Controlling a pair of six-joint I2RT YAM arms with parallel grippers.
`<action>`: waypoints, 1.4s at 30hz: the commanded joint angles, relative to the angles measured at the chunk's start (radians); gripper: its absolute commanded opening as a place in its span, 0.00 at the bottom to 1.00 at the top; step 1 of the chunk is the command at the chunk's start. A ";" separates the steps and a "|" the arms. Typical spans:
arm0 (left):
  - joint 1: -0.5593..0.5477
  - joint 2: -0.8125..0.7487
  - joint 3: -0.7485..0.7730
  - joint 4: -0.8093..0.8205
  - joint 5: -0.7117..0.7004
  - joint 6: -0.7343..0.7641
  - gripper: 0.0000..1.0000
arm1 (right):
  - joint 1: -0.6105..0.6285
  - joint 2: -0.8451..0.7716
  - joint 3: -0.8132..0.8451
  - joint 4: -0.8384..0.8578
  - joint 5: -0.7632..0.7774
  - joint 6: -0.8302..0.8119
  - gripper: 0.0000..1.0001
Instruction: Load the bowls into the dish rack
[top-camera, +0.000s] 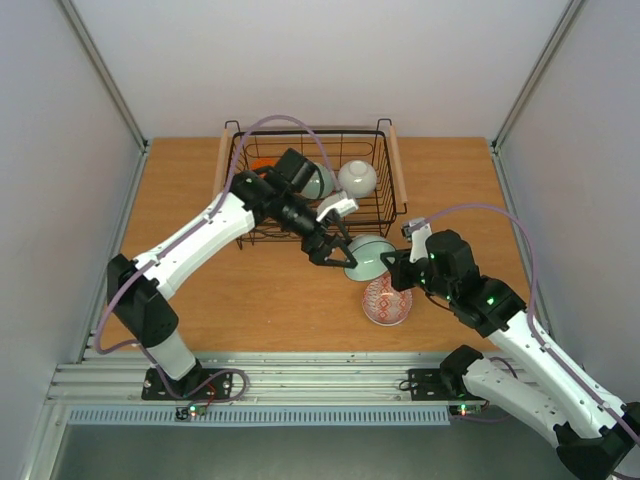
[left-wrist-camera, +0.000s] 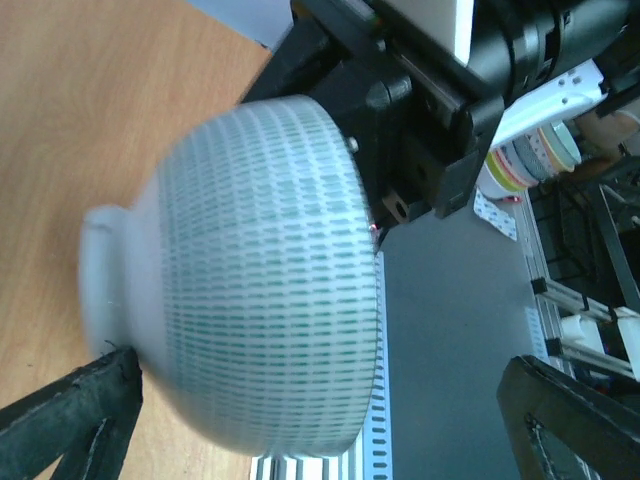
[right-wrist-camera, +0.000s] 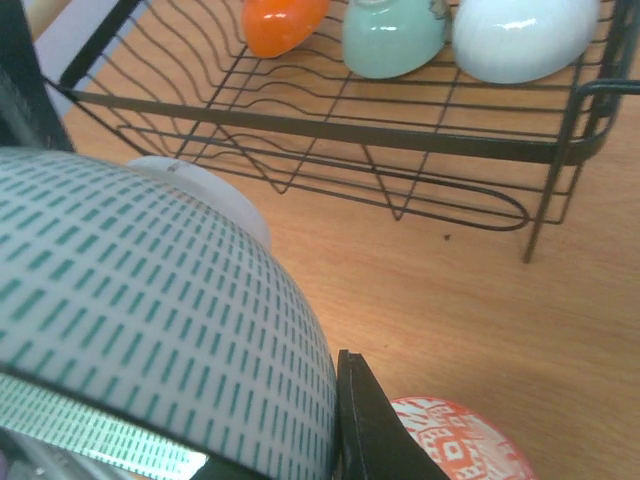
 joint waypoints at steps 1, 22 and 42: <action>-0.052 0.039 -0.028 0.041 -0.052 0.017 0.97 | -0.001 -0.012 0.018 0.100 0.000 -0.017 0.01; -0.071 0.053 -0.054 0.097 -0.221 0.034 0.97 | -0.002 -0.051 0.014 0.106 -0.058 -0.020 0.01; -0.069 0.062 -0.050 0.092 -0.069 0.047 0.00 | -0.002 -0.022 -0.009 0.135 -0.083 -0.014 0.01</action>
